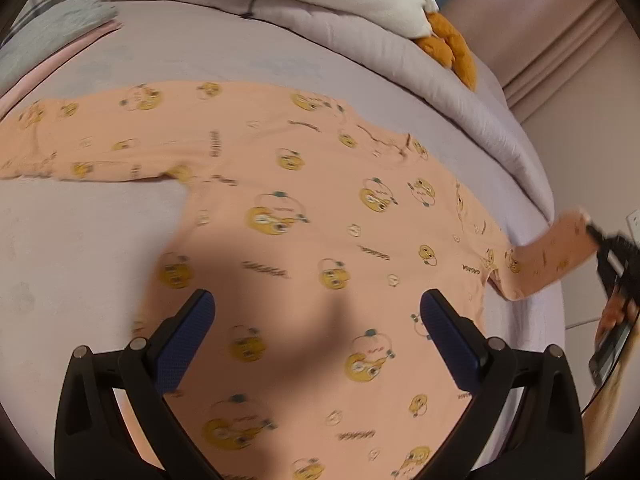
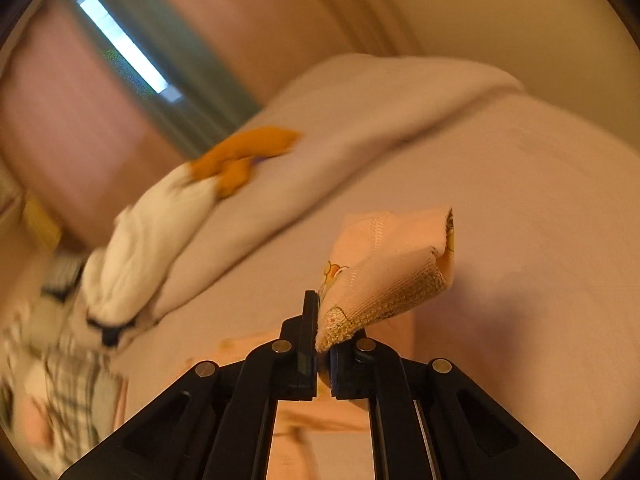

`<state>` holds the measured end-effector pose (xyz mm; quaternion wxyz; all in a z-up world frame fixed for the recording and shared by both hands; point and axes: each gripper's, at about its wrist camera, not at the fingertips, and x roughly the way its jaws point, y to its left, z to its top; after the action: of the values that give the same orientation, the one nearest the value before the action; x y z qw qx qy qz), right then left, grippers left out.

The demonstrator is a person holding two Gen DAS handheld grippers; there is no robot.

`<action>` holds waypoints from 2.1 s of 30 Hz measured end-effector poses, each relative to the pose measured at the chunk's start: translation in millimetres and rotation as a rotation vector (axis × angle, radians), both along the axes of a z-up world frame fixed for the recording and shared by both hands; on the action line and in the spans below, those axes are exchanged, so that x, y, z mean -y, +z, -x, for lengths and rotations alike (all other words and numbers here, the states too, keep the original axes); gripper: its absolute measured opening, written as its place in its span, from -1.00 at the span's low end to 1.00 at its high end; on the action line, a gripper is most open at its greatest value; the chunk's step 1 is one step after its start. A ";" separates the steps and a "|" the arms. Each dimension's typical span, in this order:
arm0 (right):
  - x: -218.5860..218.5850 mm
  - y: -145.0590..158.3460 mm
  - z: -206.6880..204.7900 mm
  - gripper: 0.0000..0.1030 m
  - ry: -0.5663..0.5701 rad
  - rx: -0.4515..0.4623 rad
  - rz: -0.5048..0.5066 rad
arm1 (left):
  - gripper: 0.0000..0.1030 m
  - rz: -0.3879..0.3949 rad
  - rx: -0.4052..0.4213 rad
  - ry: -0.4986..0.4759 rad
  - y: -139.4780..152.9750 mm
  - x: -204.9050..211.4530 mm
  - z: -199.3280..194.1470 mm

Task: Fold small clothes
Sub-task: 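Grasp the cuff of the sleeve nearest the right tool with the right gripper, then fold the held sleeve across the shirt body with the right gripper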

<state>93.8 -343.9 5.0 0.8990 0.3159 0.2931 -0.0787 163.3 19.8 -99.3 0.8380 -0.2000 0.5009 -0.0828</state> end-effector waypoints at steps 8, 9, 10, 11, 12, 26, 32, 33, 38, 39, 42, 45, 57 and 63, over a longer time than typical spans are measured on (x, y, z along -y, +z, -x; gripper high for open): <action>-179.7 38.6 -64.8 -0.88 0.267 0.011 0.301 | 0.99 0.040 -0.001 0.100 0.7 -66.8 20.9; -193.7 35.3 -70.7 -0.88 0.287 0.006 0.329 | 0.99 0.045 -0.005 0.111 -0.4 -73.0 22.5; -220.7 28.9 -77.9 -0.88 0.326 -0.003 0.377 | 0.99 0.053 -0.009 0.128 -2.4 -81.6 23.3; -247.0 19.9 -84.9 -0.88 0.371 -0.014 0.419 | 0.99 0.059 -0.012 0.141 -4.0 -88.6 24.3; -261.5 17.8 -92.4 -0.88 0.396 -0.021 0.439 | 0.99 0.068 -0.017 0.160 -6.7 -98.2 25.7; -442.1 -125.7 -93.5 -0.69 0.798 -0.200 0.876 | 0.99 0.156 -0.062 0.280 -26.1 -163.2 27.7; -419.2 -101.3 -70.5 0.15 0.919 -0.124 0.778 | 0.99 0.233 -0.052 0.323 -29.4 -185.2 30.7; -411.3 -95.8 -70.7 0.22 0.920 -0.113 0.726 | 0.99 0.244 -0.045 0.330 -29.7 -189.4 30.7; -340.8 -67.9 -81.2 0.29 0.855 -0.049 0.266 | 0.99 0.334 -0.003 0.423 -32.6 -220.2 32.8; -338.2 -73.0 -83.4 0.28 0.833 -0.062 0.240 | 0.99 0.355 0.006 0.449 -33.4 -229.3 33.0; -351.5 -89.8 -91.0 -0.23 0.815 -0.100 0.257 | 0.99 0.396 0.031 0.496 -33.1 -251.8 32.2; -372.9 -104.5 -95.3 -0.52 0.832 -0.112 0.263 | 0.99 0.428 0.054 0.547 -33.6 -275.3 33.3; -427.1 -117.7 -88.2 -0.56 0.966 -0.126 0.320 | 0.97 0.563 0.112 0.689 -45.8 -343.5 19.0; -395.4 -104.5 -60.1 -0.56 0.958 -0.060 0.254 | 0.77 0.412 0.100 0.732 -38.4 -345.7 -11.7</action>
<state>153.9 51.5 -99.4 0.8566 0.0314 0.4194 0.2991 175.0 365.5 -137.7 0.7779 -0.5238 0.3284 0.1122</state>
